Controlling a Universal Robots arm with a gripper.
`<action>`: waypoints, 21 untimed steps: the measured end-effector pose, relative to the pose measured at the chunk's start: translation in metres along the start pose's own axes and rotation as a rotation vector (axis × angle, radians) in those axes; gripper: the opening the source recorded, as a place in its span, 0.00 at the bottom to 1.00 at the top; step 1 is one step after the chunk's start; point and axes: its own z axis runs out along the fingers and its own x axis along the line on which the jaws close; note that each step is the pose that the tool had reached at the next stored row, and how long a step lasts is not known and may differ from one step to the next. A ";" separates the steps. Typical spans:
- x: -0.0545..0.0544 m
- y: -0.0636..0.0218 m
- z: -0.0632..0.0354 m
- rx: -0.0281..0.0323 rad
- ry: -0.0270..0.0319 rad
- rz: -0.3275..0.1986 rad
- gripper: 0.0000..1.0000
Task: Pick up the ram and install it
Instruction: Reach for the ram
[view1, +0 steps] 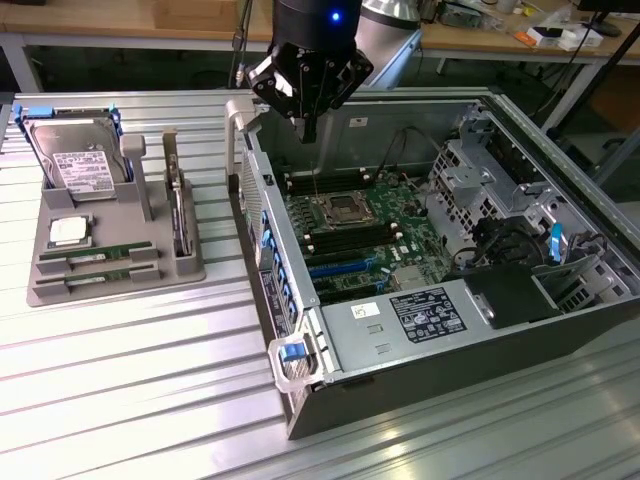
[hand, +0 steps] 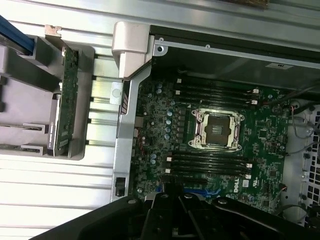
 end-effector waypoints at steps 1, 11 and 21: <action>0.000 0.0000 0.0003 -0.0010 -0.0019 0.000 0.11; -0.004 0.0001 0.0009 0.0060 0.0271 0.001 0.11; 0.013 0.0019 -0.0007 0.0048 0.0283 0.006 0.11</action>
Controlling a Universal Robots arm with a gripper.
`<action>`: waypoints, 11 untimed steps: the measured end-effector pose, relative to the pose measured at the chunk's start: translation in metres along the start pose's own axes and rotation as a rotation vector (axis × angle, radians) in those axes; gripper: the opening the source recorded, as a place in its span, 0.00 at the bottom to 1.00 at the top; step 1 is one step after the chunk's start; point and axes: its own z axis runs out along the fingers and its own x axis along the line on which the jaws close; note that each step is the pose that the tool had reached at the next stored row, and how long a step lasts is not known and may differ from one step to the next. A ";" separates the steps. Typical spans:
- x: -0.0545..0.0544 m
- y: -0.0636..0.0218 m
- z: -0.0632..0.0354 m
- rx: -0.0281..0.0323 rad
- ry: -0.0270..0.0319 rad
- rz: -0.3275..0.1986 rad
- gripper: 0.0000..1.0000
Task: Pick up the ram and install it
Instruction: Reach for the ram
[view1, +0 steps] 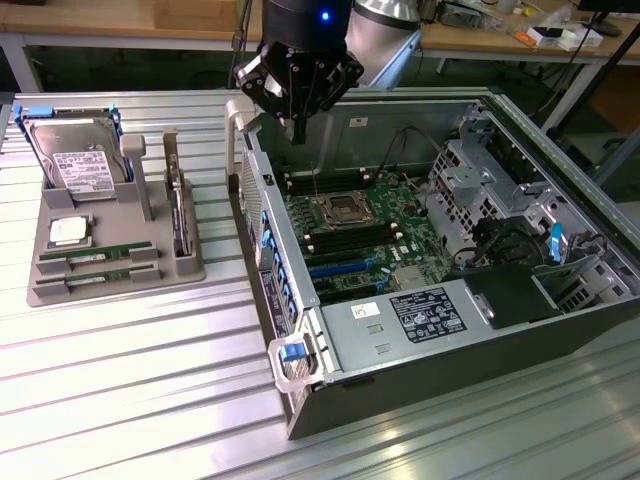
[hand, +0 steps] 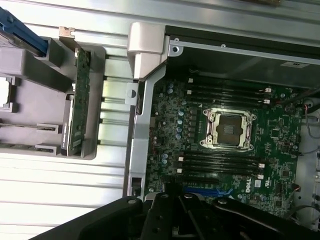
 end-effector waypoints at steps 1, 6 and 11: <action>0.002 0.0001 -0.0001 -0.0008 0.0022 0.000 0.11; 0.023 0.0020 -0.0016 -0.0030 0.0069 0.002 0.11; 0.041 0.0036 -0.0028 -0.0050 0.0122 0.003 0.11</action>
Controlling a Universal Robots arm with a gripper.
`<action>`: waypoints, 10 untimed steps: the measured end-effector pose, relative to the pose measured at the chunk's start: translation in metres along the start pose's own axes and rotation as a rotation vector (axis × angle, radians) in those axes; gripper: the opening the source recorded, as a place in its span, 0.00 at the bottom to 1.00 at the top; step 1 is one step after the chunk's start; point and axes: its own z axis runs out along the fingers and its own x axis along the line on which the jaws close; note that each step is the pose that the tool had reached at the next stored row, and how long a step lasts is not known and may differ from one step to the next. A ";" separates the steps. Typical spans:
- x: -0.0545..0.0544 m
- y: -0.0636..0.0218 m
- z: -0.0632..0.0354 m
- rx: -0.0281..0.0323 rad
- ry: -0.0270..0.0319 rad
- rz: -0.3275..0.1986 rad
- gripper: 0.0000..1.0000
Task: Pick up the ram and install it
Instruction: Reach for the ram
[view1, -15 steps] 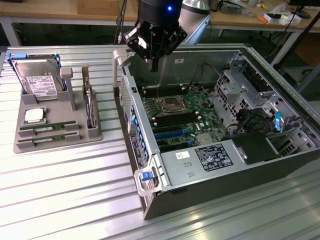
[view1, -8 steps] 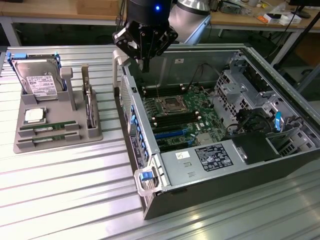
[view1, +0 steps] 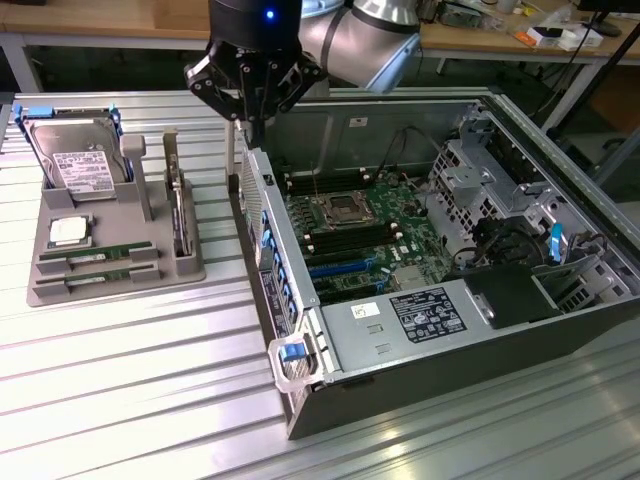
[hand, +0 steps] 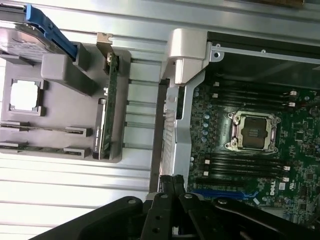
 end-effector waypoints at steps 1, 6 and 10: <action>0.004 0.0004 -0.0001 0.0000 0.0003 0.000 0.11; 0.020 0.0019 -0.0005 -0.0003 0.0008 0.001 0.11; 0.039 0.0035 -0.0009 -0.0003 0.0011 0.001 0.11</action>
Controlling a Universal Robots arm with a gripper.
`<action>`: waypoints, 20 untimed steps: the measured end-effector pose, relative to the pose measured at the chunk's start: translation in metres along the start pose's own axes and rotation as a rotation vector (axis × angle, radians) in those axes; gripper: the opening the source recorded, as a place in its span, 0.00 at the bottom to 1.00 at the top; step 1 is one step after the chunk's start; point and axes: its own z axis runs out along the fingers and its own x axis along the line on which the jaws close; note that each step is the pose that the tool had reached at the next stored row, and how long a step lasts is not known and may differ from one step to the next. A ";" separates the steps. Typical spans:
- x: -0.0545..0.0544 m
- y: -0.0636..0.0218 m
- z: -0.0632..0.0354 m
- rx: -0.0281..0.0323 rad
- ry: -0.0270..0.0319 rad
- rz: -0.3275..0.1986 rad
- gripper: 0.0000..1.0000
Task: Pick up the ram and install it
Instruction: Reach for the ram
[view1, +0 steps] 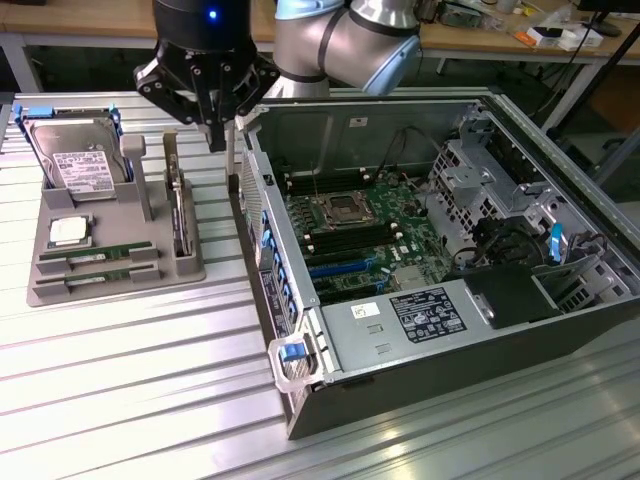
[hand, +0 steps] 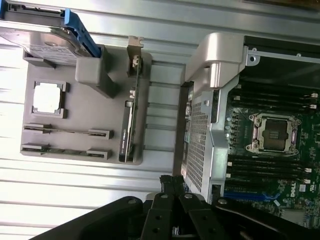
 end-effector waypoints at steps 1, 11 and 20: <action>0.006 0.0005 -0.0002 0.0000 0.0000 0.000 0.11; 0.043 0.0037 -0.0010 0.0001 0.0001 0.002 0.11; 0.078 0.0069 -0.0008 0.0001 0.0000 0.003 0.11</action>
